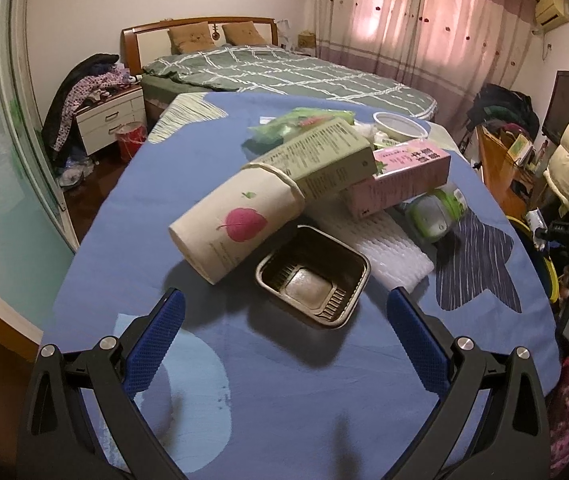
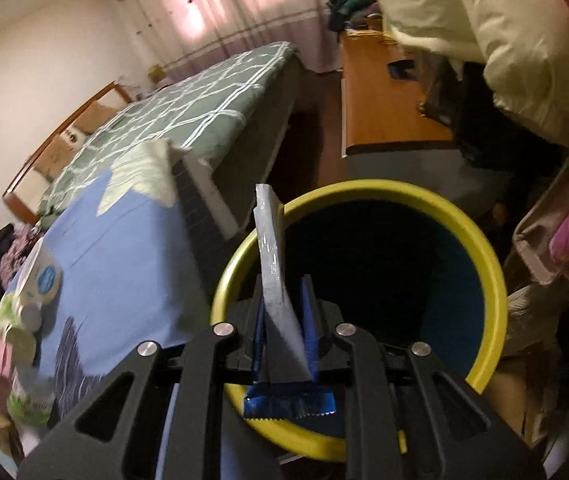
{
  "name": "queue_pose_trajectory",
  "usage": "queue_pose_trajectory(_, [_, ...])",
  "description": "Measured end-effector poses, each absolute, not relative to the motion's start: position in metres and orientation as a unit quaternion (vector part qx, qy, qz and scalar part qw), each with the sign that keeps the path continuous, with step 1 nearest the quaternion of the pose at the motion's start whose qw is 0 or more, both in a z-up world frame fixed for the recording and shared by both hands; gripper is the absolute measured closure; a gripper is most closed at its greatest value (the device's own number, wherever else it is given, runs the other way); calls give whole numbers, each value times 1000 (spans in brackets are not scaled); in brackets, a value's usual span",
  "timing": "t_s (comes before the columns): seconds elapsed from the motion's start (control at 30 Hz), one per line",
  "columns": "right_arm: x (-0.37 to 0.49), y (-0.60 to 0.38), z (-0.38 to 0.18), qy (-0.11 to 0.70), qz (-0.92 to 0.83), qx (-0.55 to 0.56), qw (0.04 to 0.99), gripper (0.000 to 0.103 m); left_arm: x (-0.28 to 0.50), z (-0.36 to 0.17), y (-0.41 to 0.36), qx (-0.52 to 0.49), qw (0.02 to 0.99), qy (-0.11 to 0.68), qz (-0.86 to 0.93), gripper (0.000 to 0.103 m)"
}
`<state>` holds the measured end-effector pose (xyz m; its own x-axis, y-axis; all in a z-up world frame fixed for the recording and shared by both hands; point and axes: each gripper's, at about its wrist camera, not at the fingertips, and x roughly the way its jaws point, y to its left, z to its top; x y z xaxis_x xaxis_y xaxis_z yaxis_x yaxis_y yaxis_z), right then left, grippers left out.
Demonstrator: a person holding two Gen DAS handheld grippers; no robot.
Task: Collect trash
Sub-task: 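Carry the tube over the yellow bin and open the right gripper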
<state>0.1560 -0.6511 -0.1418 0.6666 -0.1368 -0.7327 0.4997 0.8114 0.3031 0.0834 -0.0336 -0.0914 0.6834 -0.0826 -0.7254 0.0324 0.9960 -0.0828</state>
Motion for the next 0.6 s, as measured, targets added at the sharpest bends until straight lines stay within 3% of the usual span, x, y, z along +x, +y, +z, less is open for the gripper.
queue_pose_trajectory(0.07, [155, -652, -142, 362, -203, 240, 878, 81, 87, -95, -36, -30, 915, 401, -34, 4])
queue_pose_trajectory(0.13, [154, -652, -143, 356, -207, 239, 879, 60, 91, -99, -37, -29, 913, 406, -34, 4])
queue_pose_trajectory(0.2, [150, -648, -139, 349, -215, 229, 883, 53, 93, -102, -38, -29, 911, 411, -36, 4])
queue_pose_trajectory(0.6, [148, -640, -133, 344, -225, 209, 887, 47, 122, -127, -51, -18, 898, 436, -64, 4])
